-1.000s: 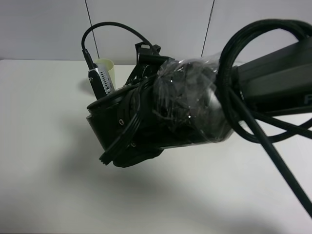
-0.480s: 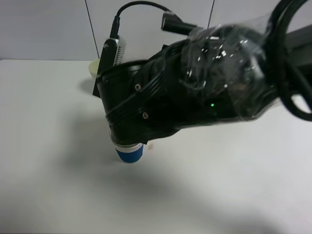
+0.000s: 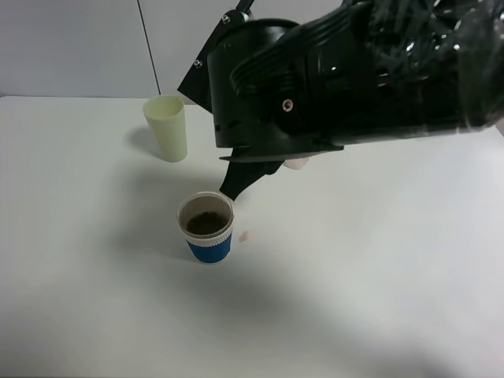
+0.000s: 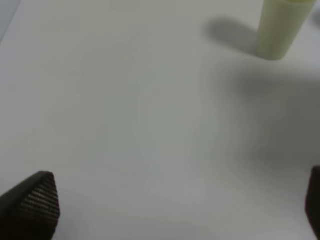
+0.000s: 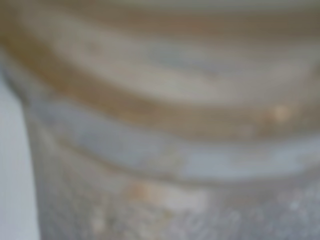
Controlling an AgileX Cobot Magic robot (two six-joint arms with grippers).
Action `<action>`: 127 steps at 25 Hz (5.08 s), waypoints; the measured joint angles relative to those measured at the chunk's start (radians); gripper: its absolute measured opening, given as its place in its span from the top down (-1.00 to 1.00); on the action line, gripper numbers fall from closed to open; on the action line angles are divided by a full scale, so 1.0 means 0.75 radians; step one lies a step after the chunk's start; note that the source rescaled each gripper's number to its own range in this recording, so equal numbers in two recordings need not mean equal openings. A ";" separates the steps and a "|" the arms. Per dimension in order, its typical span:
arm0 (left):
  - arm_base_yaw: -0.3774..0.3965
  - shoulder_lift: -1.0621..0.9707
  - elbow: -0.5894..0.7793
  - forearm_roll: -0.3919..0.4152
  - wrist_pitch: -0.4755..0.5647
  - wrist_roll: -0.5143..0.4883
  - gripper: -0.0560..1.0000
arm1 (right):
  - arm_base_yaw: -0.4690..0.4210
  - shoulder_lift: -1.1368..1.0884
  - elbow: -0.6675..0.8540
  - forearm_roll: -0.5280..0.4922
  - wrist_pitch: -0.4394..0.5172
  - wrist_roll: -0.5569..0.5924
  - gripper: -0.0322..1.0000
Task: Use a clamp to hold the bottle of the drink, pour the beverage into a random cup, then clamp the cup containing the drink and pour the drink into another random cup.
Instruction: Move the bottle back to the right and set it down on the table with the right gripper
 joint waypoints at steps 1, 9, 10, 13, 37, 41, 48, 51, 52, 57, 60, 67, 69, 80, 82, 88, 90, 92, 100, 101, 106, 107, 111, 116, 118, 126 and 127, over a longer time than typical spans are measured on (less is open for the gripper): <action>0.000 0.000 0.000 0.000 0.000 0.000 -1.00 | -0.005 -0.001 0.000 0.009 -0.012 0.003 0.93; 0.000 0.000 0.000 0.000 0.000 0.000 -1.00 | -0.119 -0.004 0.000 0.097 -0.138 0.007 0.93; 0.000 0.000 0.000 0.000 0.000 0.000 -1.00 | -0.137 -0.004 0.000 0.104 -0.145 0.008 0.93; 0.000 0.000 0.000 0.000 0.000 0.000 -1.00 | -0.185 -0.004 0.000 0.139 -0.178 0.007 0.93; 0.000 0.000 0.000 0.000 0.000 0.000 -1.00 | -0.468 -0.004 0.000 0.640 -0.540 -0.537 0.93; 0.000 0.000 0.000 0.000 0.000 0.000 -1.00 | -0.484 -0.004 0.000 0.762 -0.610 -0.681 0.93; 0.000 0.000 0.000 0.000 0.000 0.000 -1.00 | -0.524 -0.007 0.037 0.914 -0.712 -0.822 0.93; 0.000 0.000 0.000 0.000 0.000 0.000 -1.00 | -0.552 -0.024 0.140 0.997 -0.825 -0.893 0.93; 0.000 0.000 0.000 0.000 0.000 0.000 -1.00 | -0.562 -0.034 0.185 1.023 -0.864 -0.920 0.93; 0.000 0.000 0.000 0.000 0.000 0.000 -1.00 | -0.615 -0.099 0.394 1.107 -1.061 -0.986 0.93; 0.000 0.000 0.000 0.000 0.000 0.000 -1.00 | -0.660 -0.130 0.477 1.125 -1.123 -0.990 0.93; 0.000 0.000 0.000 0.000 0.000 0.000 -1.00 | -0.759 -0.143 0.620 1.129 -1.290 -0.999 0.93; 0.000 0.000 0.000 0.000 0.000 0.000 -1.00 | -0.783 -0.143 0.648 1.129 -1.362 -1.010 0.93; 0.000 0.000 0.000 0.000 0.000 0.000 -1.00 | -0.972 -0.143 0.672 1.129 -1.495 -1.055 0.93; 0.000 0.000 0.000 0.000 0.000 0.000 -1.00 | -1.007 -0.143 0.672 1.128 -1.512 -1.056 0.93; 0.000 0.000 0.000 0.000 0.000 0.000 -1.00 | -1.056 -0.143 0.673 1.100 -1.631 -1.058 0.93; 0.000 0.000 0.000 0.000 0.000 0.000 -1.00 | -1.062 -0.143 0.673 1.099 -1.680 -1.059 0.93; 0.000 0.000 0.000 0.000 0.000 0.000 -1.00 | -1.073 -0.128 0.673 1.099 -1.738 -1.059 0.93; 0.000 0.000 0.000 0.000 0.000 0.000 -1.00 | -1.078 0.016 0.673 1.152 -1.929 -1.107 0.94; 0.000 0.000 0.000 0.000 0.000 0.000 -1.00 | -1.078 0.034 0.673 1.163 -1.949 -1.116 0.94; 0.000 0.000 0.000 0.000 0.000 0.000 -1.00 | -1.078 0.123 0.673 1.227 -2.045 -1.160 0.94; 0.000 0.000 0.000 0.000 0.000 0.000 -1.00 | -1.078 0.139 0.673 1.227 -2.065 -1.161 0.94; 0.000 0.000 0.000 0.000 0.000 0.000 -1.00 | -1.078 0.198 0.672 1.291 -2.134 -1.164 0.94; 0.000 0.000 0.000 0.000 0.000 0.000 -1.00 | -1.078 0.235 0.672 1.363 -2.160 -1.164 0.94; 0.000 0.000 0.000 0.000 0.000 0.000 -1.00 | -1.078 0.235 0.672 1.381 -2.177 -1.164 0.94; 0.000 0.000 0.000 0.000 0.000 0.000 -1.00 | -1.088 0.235 0.672 1.448 -2.177 -1.164 0.94; 0.000 0.000 0.000 0.000 0.000 0.000 -1.00 | -1.088 0.235 0.672 1.451 -2.177 -1.164 0.94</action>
